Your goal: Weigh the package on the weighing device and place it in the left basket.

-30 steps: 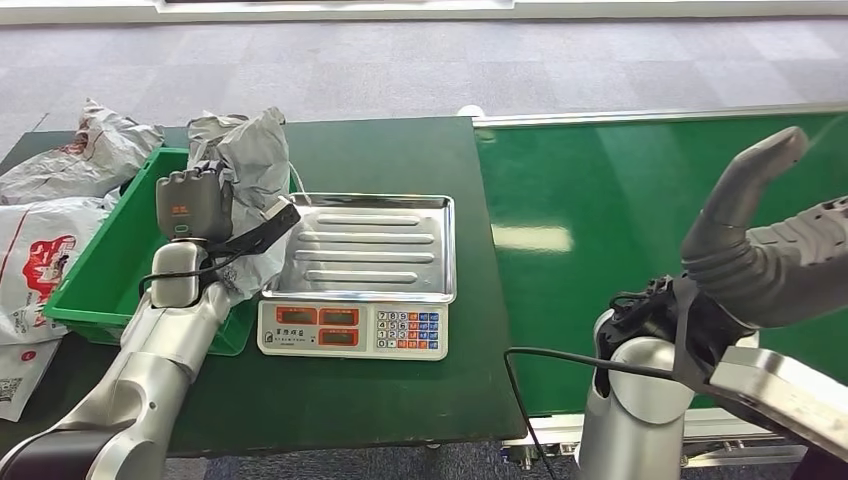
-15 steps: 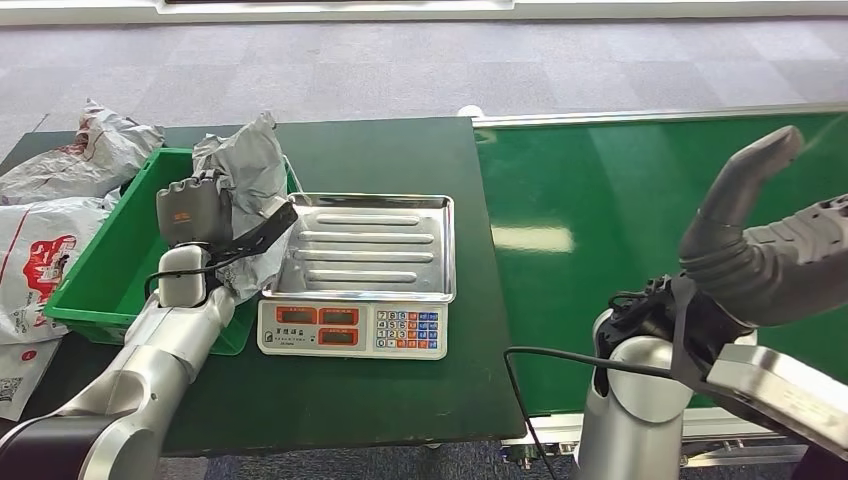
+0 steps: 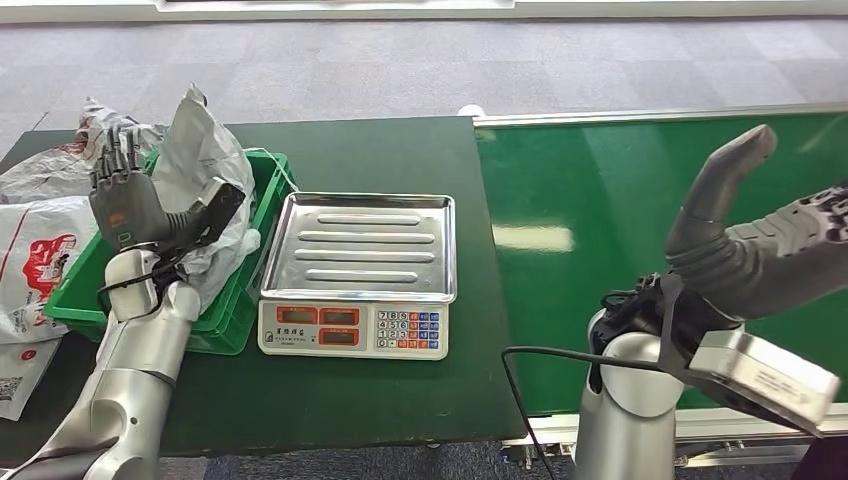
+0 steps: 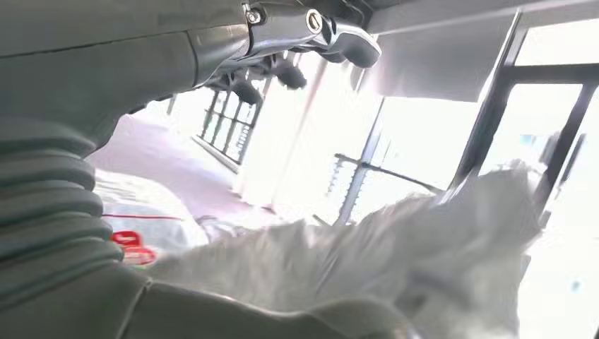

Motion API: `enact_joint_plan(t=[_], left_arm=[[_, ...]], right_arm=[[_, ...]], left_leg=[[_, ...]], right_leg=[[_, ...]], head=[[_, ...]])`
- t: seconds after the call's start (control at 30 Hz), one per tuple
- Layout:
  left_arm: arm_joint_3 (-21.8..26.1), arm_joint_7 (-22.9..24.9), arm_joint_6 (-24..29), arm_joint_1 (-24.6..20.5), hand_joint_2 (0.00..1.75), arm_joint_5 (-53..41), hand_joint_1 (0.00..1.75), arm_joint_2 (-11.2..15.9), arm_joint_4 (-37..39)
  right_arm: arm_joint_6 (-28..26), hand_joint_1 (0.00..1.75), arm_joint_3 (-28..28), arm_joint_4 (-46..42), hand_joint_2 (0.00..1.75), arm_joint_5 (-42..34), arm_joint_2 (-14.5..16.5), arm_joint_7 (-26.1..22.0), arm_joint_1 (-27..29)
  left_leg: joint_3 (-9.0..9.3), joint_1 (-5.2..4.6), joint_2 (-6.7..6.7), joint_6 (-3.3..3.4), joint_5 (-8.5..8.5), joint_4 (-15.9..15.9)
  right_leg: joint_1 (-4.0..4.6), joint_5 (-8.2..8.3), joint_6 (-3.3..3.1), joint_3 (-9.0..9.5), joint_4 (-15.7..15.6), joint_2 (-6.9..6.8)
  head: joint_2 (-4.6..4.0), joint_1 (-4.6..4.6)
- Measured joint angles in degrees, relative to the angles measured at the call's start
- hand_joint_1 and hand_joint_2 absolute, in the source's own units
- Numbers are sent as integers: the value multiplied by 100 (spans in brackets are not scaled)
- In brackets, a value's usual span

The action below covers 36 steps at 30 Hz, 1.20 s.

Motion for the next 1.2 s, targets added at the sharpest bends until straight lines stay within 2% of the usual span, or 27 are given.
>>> enact_joint_plan(t=[0.1,0.13,0.17,0.23,0.27,0.3,0.33,0.4,0.47,0.6,0.7,0.8,0.9,1.0,1.07,1.13,1.2], left_arm=[[477,-586,0,95,0,370,0,-153,-463],[704,-966,0,97,0,537,0,-249,-604],[1022,-1543,0,57,0,795,0,-369,-711],[1835,-3001,0,-89,0,1642,0,-676,-868],[2197,-3581,0,-144,0,2156,0,-812,-954],[2445,-3931,-1,-167,0,2655,0,-935,-1061],[2580,-4093,-1,-160,0,3134,0,-1032,-1197],[2597,-4113,-9,-88,0,3927,0,-1193,-1549],[2430,-4110,-15,37,0,4642,0,-1319,-1978],[1856,-4114,-32,370,175,5564,0,-1448,-2822],[1122,-4118,-117,803,175,6377,0,-1441,-3614],[273,-4091,-484,1212,175,6782,0,-1360,-4217],[-389,-3875,-1308,1559,175,6887,0,-1287,-4619],[-957,-3687,-2568,1953,175,6974,0,-1249,-4967],[-1303,-3670,-3388,2273,175,7069,0,-1252,-5156],[-1628,-3702,-3833,2605,175,7142,0,-1277,-5296],[-1913,-3754,-3977,2872,175,7220,0,-1308,-5382]], right_arm=[[0,0,0,24,175,-1,0,0,0],[0,0,0,33,175,-2,0,0,0],[0,0,0,43,175,-2,0,0,-1],[0,0,0,72,175,-5,0,0,-5],[0,0,0,87,175,-6,0,0,-7],[0,0,0,101,175,-5,0,0,-9],[0,0,0,114,175,0,0,0,-10],[1,0,0,141,175,16,0,0,-12],[1,0,0,171,175,30,0,0,-13],[0,0,0,218,175,27,0,0,-15],[0,0,0,240,175,-58,0,0,-8],[0,0,22,255,175,-324,0,1,43],[0,0,167,312,175,-677,-1,37,119],[72,0,544,465,175,-1386,-49,49,252],[313,0,872,559,175,-2021,-137,158,401],[611,0,1158,586,175,-2306,-235,295,591],[761,0,1334,589,175,-2256,-302,377,754]], left_leg=[[0,0,7,0,0,0],[-3,1,4,-1,1,0],[-5,2,-1,-3,2,0],[-6,4,-10,-6,5,0],[-4,4,-7,-7,5,0],[-2,4,-2,-8,5,0],[-1,5,2,-8,5,0],[-2,6,0,-8,5,0],[-3,6,-5,-8,5,0],[-5,6,-3,-8,4,0],[-5,6,-3,-8,3,0],[-8,6,-16,-8,3,0],[-8,6,-10,-8,2,0],[-6,6,-7,-9,1,-1],[-6,5,-7,-8,0,-1],[-8,5,-8,-6,-3,-1],[-9,5,-9,-2,-8,-1]], right_leg=[[0,1,0,-4,0,7],[1,1,0,-5,0,5],[3,1,0,-5,0,-1],[4,1,-1,-3,0,-10],[4,2,-2,-3,0,-8],[4,3,-3,-4,0,-3],[5,4,-5,-4,0,2],[6,4,-6,-5,0,1],[6,4,-6,-4,0,-4],[6,4,-6,-4,0,-3],[5,3,-6,-5,-1,-3],[5,1,-6,-1,-2,-18],[5,1,-6,-2,-2,-14],[5,0,-6,-3,-3,-11],[5,-2,-6,-4,-3,-11],[5,-5,-5,-6,-3,-12],[5,-9,-4,-6,-3,-13]], head=[[0,-2],[0,-1],[0,-1],[0,0],[0,-1],[0,-1],[0,-1],[0,-1],[0,-2],[0,-1],[0,-1],[0,-1],[0,-1],[0,-1],[0,-1],[0,-1],[0,-1]])
